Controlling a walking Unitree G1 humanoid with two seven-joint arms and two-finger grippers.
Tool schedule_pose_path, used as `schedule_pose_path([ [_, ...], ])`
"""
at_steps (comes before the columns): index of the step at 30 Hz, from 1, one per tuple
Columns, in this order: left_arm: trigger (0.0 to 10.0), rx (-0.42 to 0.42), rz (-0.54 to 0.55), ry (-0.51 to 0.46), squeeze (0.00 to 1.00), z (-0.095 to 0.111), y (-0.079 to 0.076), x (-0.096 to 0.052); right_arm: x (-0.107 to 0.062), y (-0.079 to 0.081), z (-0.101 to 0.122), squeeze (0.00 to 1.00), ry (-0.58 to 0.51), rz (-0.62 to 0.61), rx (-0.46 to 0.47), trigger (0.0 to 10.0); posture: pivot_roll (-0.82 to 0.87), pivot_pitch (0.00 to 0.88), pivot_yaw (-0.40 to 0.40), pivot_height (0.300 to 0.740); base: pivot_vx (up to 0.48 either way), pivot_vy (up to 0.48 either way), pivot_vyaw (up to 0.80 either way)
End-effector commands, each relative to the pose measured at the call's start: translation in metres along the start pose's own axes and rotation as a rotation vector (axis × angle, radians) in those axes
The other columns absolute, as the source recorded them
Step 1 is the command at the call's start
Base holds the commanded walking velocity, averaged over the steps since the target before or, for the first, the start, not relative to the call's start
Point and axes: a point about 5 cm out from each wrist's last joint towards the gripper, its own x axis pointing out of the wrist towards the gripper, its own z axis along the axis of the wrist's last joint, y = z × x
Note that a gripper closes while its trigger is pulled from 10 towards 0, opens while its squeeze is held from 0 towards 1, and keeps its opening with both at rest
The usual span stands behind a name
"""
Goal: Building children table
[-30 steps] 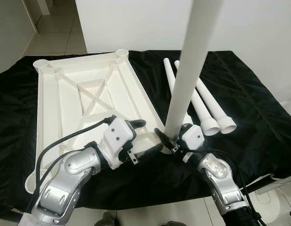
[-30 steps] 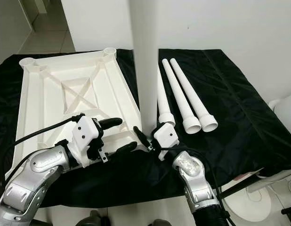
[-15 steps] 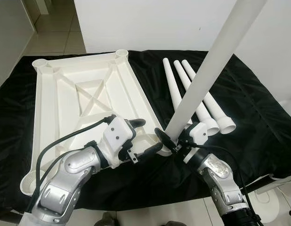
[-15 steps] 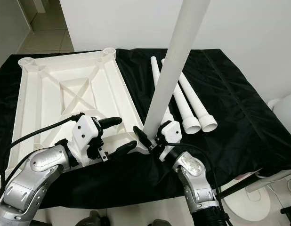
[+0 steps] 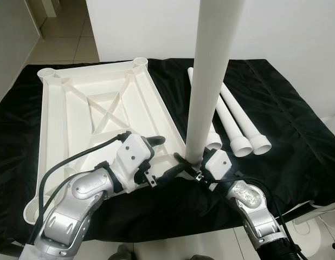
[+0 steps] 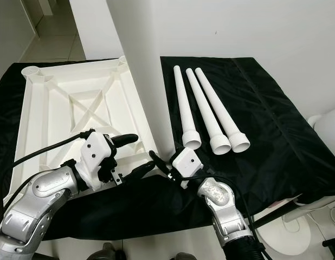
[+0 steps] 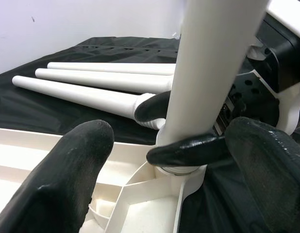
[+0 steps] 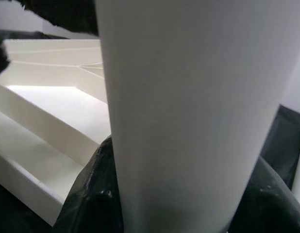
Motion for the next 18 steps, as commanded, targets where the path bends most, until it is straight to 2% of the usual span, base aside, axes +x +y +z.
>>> schedule_pose_path([
  [1,10.0,0.010,0.049,0.012,0.00,-0.0016,0.0031,-0.0014,-0.0065,0.0117,-0.0188,0.00,0.081,0.026,0.181,10.0,-0.03,0.025,0.009,0.740,0.000,0.000,0.00],
  [2,10.0,0.010,0.049,0.012,0.00,-0.0016,0.0031,-0.0014,-0.0065,0.0117,-0.0188,0.00,0.081,0.026,0.181,10.0,-0.03,0.025,0.009,0.740,0.000,0.000,0.00],
  [3,10.0,0.010,0.049,0.012,0.00,-0.0015,0.0029,-0.0016,-0.0065,0.0111,-0.0191,0.00,0.071,0.005,0.245,10.0,-0.03,0.024,0.007,0.740,0.000,0.000,0.00],
  [4,10.0,0.010,0.049,0.012,0.00,-0.0015,0.0029,-0.0016,-0.0065,0.0111,-0.0191,0.00,0.071,0.005,0.245,10.0,-0.03,0.024,0.007,0.740,0.000,0.000,0.00],
  [5,10.0,0.010,0.049,0.012,0.00,-0.0015,0.0027,-0.0017,-0.0065,0.0099,-0.0198,0.00,0.059,-0.022,0.301,10.0,-0.03,0.025,0.007,0.740,0.000,0.000,0.00],
  [9,10.0,0.009,0.051,0.013,0.00,-0.0014,0.0025,-0.0023,-0.0081,0.0086,-0.0215,0.00,0.041,-0.061,0.331,10.0,-0.03,0.029,0.005,0.740,0.000,0.000,0.00],
  [11,10.0,0.009,0.052,0.013,0.00,-0.0014,0.0026,-0.0024,-0.0088,0.0088,-0.0223,0.00,0.045,-0.062,0.322,10.0,-0.03,0.029,0.005,0.740,0.000,0.000,0.00],
  [12,10.0,0.009,0.053,0.014,0.00,-0.0015,0.0026,-0.0025,-0.0093,0.0099,-0.0233,0.00,0.058,-0.048,0.263,10.0,-0.03,0.031,0.005,0.740,0.000,0.000,0.00],
  [15,10.0,0.007,0.054,0.014,0.00,-0.0015,0.0026,-0.0026,-0.0092,0.0108,-0.0241,0.00,0.066,-0.039,0.233,10.0,-0.03,0.031,0.005,0.740,0.000,0.000,0.00],
  [16,10.0,0.008,0.054,0.014,0.00,-0.0015,0.0026,-0.0026,-0.0084,0.0110,-0.0238,0.00,0.072,-0.026,0.194,10.0,-0.03,0.031,0.005,0.740,0.000,0.000,0.00],
  [18,10.0,0.008,0.054,0.014,0.00,-0.0014,0.0027,-0.0026,-0.0080,0.0110,-0.0236,0.00,0.078,-0.018,0.188,10.0,-0.03,0.031,0.005,0.740,0.000,0.000,0.00],
])
